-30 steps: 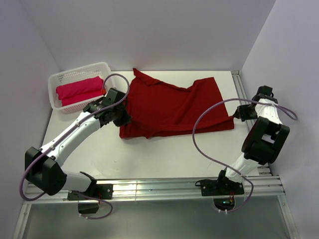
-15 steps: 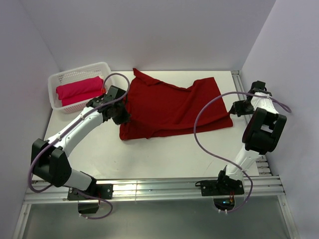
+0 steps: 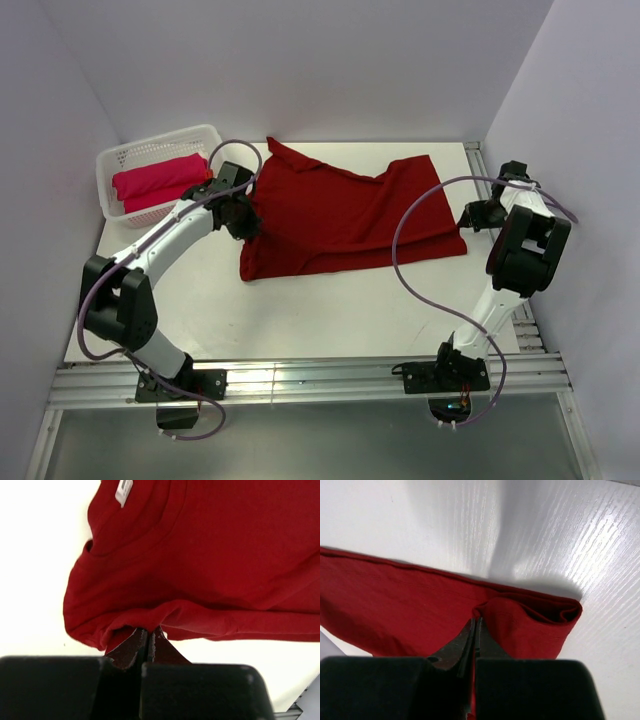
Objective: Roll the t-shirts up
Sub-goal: Fold the tshirt
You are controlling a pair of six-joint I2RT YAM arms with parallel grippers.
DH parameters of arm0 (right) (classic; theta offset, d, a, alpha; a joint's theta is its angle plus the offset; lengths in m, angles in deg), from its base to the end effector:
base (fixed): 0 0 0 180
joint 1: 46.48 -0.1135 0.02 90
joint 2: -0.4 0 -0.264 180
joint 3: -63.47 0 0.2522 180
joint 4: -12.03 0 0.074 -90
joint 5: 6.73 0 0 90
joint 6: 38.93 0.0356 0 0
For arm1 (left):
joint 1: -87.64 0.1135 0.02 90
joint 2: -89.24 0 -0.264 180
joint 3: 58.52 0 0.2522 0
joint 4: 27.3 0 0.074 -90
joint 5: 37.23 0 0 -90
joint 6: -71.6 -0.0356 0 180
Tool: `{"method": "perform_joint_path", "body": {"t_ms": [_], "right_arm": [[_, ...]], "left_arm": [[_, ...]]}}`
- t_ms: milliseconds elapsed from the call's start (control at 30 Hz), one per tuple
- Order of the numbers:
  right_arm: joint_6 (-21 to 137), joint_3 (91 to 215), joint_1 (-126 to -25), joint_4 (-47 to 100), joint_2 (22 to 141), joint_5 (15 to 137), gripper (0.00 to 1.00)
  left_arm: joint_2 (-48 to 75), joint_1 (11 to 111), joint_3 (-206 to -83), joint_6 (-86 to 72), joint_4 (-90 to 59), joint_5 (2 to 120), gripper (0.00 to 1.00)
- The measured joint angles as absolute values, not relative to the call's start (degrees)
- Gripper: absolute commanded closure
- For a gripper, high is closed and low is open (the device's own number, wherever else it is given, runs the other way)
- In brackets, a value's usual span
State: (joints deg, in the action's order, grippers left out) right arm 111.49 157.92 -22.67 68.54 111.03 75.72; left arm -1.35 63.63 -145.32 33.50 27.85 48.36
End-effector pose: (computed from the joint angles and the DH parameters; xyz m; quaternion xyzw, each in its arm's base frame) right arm 0.3566 -0.1523 0.1860 0.6542 0.7384 0.1090 0.1221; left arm 0.3033 -0.1321 0.2670 -0.2420 0.9319 -0.1353 0.2338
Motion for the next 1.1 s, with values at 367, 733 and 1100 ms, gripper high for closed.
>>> {"method": "perform_joint_path", "body": {"t_ms": [367, 733, 1100], "right_arm": [[111.8, 159.8, -23.0, 68.0, 114.5, 75.9, 0.83], [112.2, 160.8, -23.0, 63.4, 114.2, 74.8, 0.39], [108.1, 144.4, -22.9, 59.7, 100.0, 74.5, 0.49]], "left_arm": [[-7.8, 65.9, -148.2, 31.6, 25.8, 50.7, 0.82], [-18.6, 70.3, -159.2, 29.3, 23.7, 54.2, 0.34], [-13.1, 73.2, -152.3, 29.1, 23.3, 58.9, 0.33]]}}
